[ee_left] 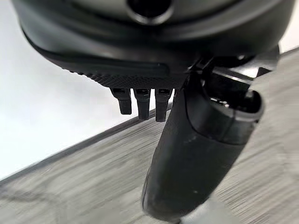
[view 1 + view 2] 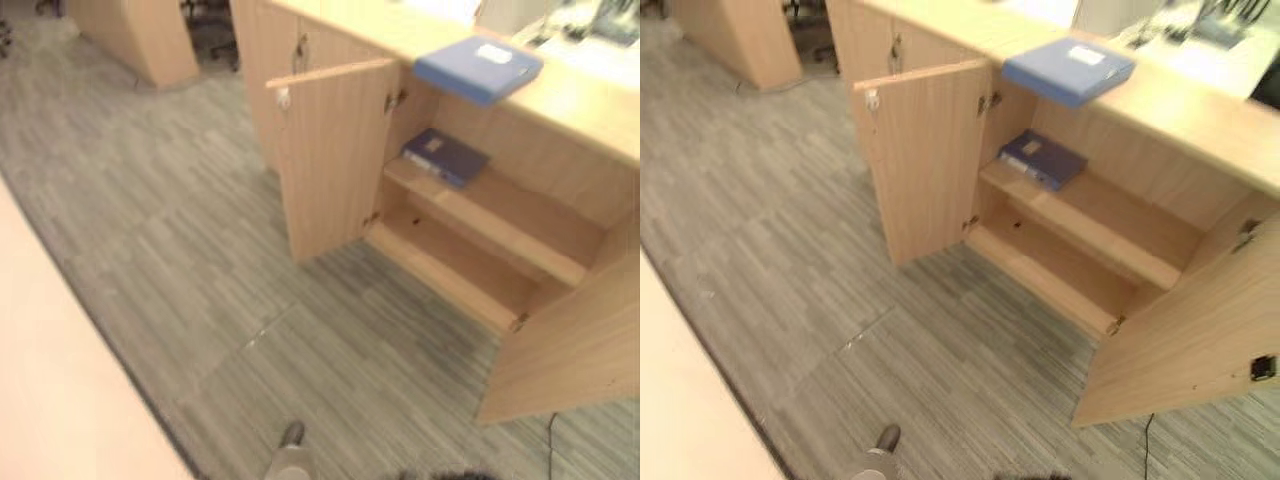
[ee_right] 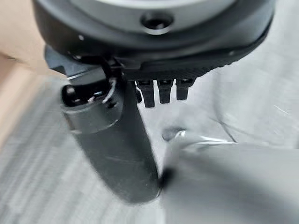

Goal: Put the empty folder in the office cabinet

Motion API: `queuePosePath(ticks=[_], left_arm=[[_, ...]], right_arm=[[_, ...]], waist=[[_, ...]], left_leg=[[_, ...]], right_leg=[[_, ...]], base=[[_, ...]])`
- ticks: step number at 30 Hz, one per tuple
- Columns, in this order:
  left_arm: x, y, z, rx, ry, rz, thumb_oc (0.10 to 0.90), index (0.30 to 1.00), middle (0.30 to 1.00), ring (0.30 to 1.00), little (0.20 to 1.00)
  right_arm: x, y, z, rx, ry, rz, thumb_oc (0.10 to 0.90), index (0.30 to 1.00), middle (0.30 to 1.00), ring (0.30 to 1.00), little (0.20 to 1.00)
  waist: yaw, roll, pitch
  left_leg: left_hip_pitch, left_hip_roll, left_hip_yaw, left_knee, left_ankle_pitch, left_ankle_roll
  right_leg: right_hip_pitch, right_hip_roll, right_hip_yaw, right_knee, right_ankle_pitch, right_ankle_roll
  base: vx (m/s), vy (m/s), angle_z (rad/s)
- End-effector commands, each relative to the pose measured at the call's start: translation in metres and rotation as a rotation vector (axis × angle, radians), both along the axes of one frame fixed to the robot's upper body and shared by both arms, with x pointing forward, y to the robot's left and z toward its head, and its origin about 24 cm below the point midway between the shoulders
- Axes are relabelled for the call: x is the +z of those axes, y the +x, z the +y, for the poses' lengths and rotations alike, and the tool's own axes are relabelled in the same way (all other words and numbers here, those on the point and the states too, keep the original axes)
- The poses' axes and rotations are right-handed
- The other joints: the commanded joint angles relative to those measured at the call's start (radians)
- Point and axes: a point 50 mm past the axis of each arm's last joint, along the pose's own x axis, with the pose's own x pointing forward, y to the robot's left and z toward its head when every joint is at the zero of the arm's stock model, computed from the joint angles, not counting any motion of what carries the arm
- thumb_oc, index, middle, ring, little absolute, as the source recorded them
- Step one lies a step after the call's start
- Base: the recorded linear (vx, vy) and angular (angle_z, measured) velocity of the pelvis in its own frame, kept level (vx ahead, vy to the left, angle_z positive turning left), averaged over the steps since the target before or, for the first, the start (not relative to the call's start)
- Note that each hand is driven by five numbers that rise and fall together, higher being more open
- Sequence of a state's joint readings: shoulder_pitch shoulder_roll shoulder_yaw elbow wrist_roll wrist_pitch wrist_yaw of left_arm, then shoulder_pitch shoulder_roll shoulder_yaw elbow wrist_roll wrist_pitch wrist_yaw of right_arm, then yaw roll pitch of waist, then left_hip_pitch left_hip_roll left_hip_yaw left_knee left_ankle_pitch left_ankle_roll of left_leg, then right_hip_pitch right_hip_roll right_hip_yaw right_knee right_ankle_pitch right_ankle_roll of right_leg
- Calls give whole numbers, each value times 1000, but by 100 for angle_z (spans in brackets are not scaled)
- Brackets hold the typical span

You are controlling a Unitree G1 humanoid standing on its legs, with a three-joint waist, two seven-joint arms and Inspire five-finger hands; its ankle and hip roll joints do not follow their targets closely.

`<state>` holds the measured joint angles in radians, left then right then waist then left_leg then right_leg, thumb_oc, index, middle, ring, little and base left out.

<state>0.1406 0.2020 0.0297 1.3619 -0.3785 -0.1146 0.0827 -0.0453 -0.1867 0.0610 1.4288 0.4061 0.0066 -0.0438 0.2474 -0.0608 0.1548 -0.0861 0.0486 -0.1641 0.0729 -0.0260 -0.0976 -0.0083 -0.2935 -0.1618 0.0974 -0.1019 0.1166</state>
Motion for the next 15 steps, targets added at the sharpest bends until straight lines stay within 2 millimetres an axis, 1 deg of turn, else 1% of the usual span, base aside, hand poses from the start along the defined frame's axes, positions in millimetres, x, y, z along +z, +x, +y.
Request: queuePosePath(ticks=[1,3,4,5,6,8,9,11,13,14,15], left_arm=[[3,0,11,-49,50,9,800,900,900,900,900],[5,5,15,-60,60,-6,800,900,900,900,900],[5,7,17,-72,66,-11,800,900,900,900,900],[5,7,18,-72,66,-11,800,900,900,900,900],[6,9,18,-79,68,-15,800,900,900,900,900],[6,10,19,-88,69,-19,800,900,900,900,900],[6,10,19,-88,69,-19,800,900,900,900,900],[6,11,19,-101,65,-17,800,900,900,900,900],[6,10,18,-107,61,-13,800,900,900,900,900],[6,10,18,-107,61,-13,800,900,900,900,900],[6,9,18,-115,59,-8,800,900,900,900,900]], right_arm=[[9,24,-22,0,-58,-72,800,900,900,900,900],[10,30,-19,3,-49,-91,800,900,900,900,900],[11,37,-15,13,-42,-118,800,900,900,900,900],[10,37,-15,14,-42,-118,800,900,900,900,900],[11,41,-14,20,-38,-135,800,900,900,900,900],[12,47,-10,29,-26,-159,800,900,900,900,900],[12,47,-10,29,-26,-159,800,900,900,900,900],[13,54,-5,50,-14,-183,800,900,900,900,900],[14,58,-3,63,-12,-194,800,900,900,900,900],[14,58,-3,63,-12,-194,800,900,900,900,900],[14,61,-1,71,-7,-202,800,900,900,900,900]], waist=[[-7,14,-17],[-16,5,-17],[-24,1,-17],[-24,0,-17],[-28,-3,-15],[-34,-5,-14],[-34,-5,-14],[-38,-12,-14],[-38,-14,-12],[-38,-15,-13],[-37,-18,-9]], left_leg=[[-65,7,-25,-58,80,31],[-59,-28,-2,-52,61,51],[-51,-57,12,-51,47,67],[-51,-58,13,-50,46,68],[-52,-73,18,-46,39,76],[-52,-94,21,-39,28,89],[-52,-95,21,-39,28,89],[-58,-123,28,-32,12,105],[-64,-137,28,-30,5,114],[-64,-137,28,-29,5,114],[-66,-150,29,-29,-2,121]], right_leg=[[100,-45,-32,-3,103,62],[87,-80,-27,5,154,76],[77,-108,-25,13,198,85],[77,-110,-25,12,199,86],[73,-123,-25,14,224,90],[70,-141,-28,13,247,94],[70,-141,-28,13,247,94],[65,-166,-39,3,292,102],[59,-176,-44,-1,315,107],[59,-177,-44,-2,315,108],[53,-187,-49,-5,336,113]], base=[[147,262,-32],[147,294,-13],[115,246,-5],[118,243,-8],[68,143,-12],[85,161,0],[71,128,20],[89,165,19],[50,106,-4],[41,93,-26],[51,98,-25]])
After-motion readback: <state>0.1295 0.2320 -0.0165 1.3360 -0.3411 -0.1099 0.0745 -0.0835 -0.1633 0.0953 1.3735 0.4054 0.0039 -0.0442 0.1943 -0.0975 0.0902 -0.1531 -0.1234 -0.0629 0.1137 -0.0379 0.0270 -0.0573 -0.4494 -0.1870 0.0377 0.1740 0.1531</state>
